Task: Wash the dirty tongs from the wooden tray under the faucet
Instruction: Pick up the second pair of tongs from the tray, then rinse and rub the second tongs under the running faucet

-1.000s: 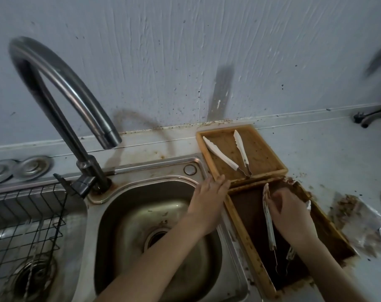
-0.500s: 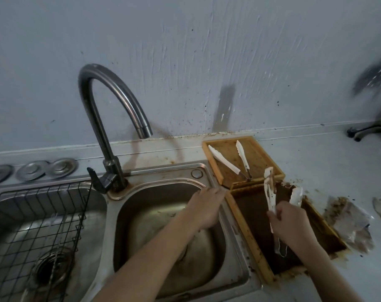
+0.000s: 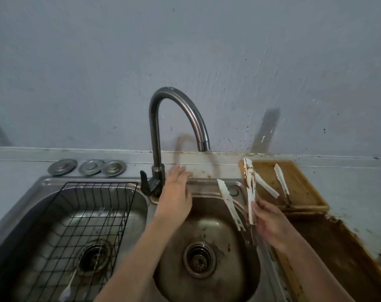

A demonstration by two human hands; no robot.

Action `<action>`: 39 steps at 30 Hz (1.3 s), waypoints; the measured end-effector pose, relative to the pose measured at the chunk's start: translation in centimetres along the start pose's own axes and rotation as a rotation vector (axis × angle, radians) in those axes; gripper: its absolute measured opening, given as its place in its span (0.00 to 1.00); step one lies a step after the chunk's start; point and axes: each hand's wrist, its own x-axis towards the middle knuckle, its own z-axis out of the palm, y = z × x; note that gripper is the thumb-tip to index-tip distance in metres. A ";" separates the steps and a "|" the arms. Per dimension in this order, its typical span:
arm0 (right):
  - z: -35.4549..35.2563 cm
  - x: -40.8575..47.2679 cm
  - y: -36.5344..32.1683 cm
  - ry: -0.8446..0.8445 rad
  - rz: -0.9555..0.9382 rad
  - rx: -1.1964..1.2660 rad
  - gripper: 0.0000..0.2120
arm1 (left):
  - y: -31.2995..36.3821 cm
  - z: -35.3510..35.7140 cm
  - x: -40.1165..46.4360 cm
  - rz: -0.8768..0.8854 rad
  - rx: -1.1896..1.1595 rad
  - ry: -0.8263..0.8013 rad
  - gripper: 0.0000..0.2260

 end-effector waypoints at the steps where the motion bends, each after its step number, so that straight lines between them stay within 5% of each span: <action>1: 0.7 0.6 0.4 -0.030 0.021 0.032 0.09 | -0.8 -0.6 -0.2 -0.025 -0.015 0.093 0.20; 5: 2.6 2.1 1.4 -0.081 0.065 0.041 0.08 | -3.2 -2.4 0.0 -0.158 -0.027 0.290 0.24; 15: 5.0 4.5 1.8 -0.040 0.080 0.024 0.08 | -7.4 -1.8 2.4 -0.409 -0.085 0.174 0.18; 23: 5.7 4.6 1.7 -0.055 0.116 0.107 0.17 | -9.3 -0.5 2.3 -0.375 -0.054 0.243 0.11; 39: 6.3 3.9 1.7 -0.087 0.068 0.029 0.16 | -10.4 0.6 1.5 -0.363 -0.163 0.354 0.11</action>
